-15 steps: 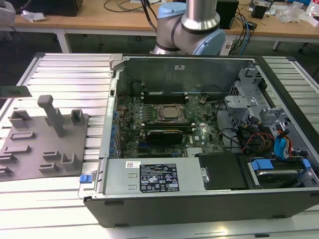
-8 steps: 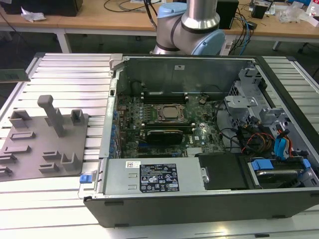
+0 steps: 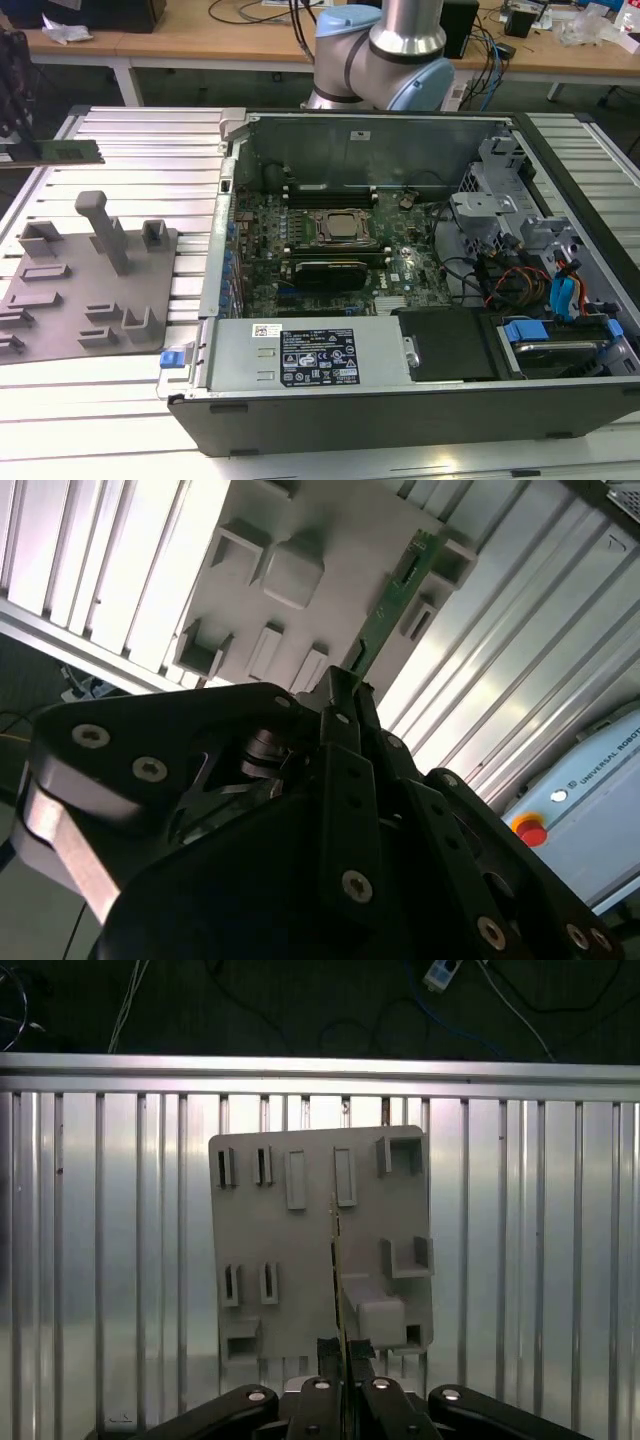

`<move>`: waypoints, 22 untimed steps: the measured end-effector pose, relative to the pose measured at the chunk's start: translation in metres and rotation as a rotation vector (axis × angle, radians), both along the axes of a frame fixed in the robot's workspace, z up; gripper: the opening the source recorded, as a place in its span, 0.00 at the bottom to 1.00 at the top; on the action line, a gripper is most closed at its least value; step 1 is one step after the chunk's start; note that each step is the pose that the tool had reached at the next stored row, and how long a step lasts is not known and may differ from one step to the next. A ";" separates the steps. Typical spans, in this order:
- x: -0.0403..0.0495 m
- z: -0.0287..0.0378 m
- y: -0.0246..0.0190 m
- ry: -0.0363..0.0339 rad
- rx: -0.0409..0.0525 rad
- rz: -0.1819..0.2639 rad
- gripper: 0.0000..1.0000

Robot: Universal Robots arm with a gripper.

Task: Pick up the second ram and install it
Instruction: 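Pick up the second ram and move it above second insertion slot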

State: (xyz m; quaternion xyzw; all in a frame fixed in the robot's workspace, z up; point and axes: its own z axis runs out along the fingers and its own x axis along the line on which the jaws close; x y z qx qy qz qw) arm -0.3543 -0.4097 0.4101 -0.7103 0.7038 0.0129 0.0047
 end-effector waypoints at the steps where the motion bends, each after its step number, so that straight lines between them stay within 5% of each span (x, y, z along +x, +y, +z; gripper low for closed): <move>1: 0.0029 0.0000 0.0000 0.0000 0.0000 0.000 0.14; 22: 0.0760 0.0000 0.0000 0.0002 -0.0001 0.000 0.14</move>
